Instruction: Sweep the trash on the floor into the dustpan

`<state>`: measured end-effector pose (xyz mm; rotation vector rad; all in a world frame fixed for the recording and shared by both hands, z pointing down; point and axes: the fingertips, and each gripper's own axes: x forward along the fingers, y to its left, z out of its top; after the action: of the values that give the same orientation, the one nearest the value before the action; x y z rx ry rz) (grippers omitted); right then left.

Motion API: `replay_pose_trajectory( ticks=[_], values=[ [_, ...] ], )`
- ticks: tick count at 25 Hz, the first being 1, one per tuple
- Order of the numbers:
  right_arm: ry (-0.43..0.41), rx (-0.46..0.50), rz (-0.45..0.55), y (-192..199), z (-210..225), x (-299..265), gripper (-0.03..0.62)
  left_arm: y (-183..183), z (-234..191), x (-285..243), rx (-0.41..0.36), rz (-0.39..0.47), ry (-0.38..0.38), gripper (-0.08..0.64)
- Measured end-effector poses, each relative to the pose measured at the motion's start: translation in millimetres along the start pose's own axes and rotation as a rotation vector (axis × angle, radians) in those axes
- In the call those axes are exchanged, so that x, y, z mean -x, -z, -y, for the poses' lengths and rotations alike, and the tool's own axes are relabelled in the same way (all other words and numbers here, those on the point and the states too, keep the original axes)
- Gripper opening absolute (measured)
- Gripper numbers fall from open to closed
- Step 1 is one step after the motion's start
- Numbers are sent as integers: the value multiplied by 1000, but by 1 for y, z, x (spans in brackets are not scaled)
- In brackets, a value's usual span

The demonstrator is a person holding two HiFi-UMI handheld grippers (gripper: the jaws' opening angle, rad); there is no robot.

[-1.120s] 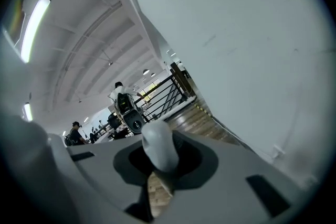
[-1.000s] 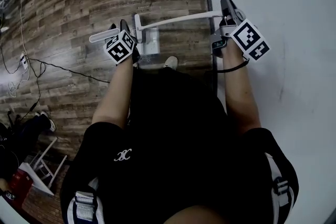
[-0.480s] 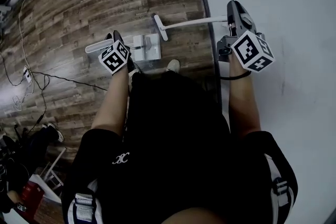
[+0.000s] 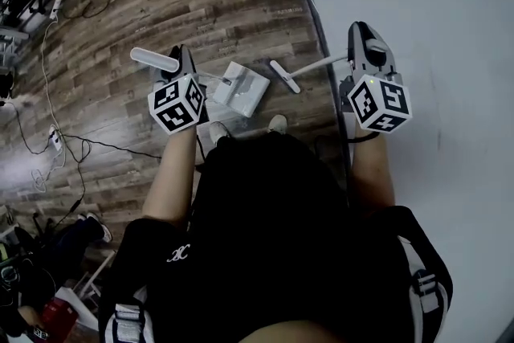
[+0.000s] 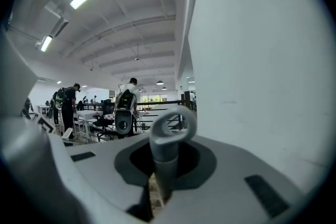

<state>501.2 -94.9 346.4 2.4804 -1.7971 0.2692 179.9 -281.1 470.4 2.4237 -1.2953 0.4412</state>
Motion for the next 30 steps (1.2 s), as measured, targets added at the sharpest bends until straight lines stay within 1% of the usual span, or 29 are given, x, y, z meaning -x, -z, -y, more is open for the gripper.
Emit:
replay_pose_trajectory(
  ticks=[3,6,9,14,17,20,23,30],
  values=[
    [15,25,19,-2,-5,8,48,-25,14,4,-43,17,57,52],
    [5,34,22,-2,-10,12,48,-45,27,7,-78,23,94,52],
    [13,18,18,1,-9,12,46,-62,43,11,-132,41,130,51],
    [37,-8,22,9,-11,10,46,-81,69,20,-236,103,200,49],
    [27,-18,27,8,-14,9,46,-90,76,22,-272,134,217,48],
    [18,-30,25,10,-14,8,46,-94,75,19,-283,139,211,48],
    [13,-41,9,22,-18,10,46,-85,63,18,-269,115,195,48],
    [-5,-41,-14,8,-23,18,48,-98,56,26,-220,86,164,48]
  ],
)
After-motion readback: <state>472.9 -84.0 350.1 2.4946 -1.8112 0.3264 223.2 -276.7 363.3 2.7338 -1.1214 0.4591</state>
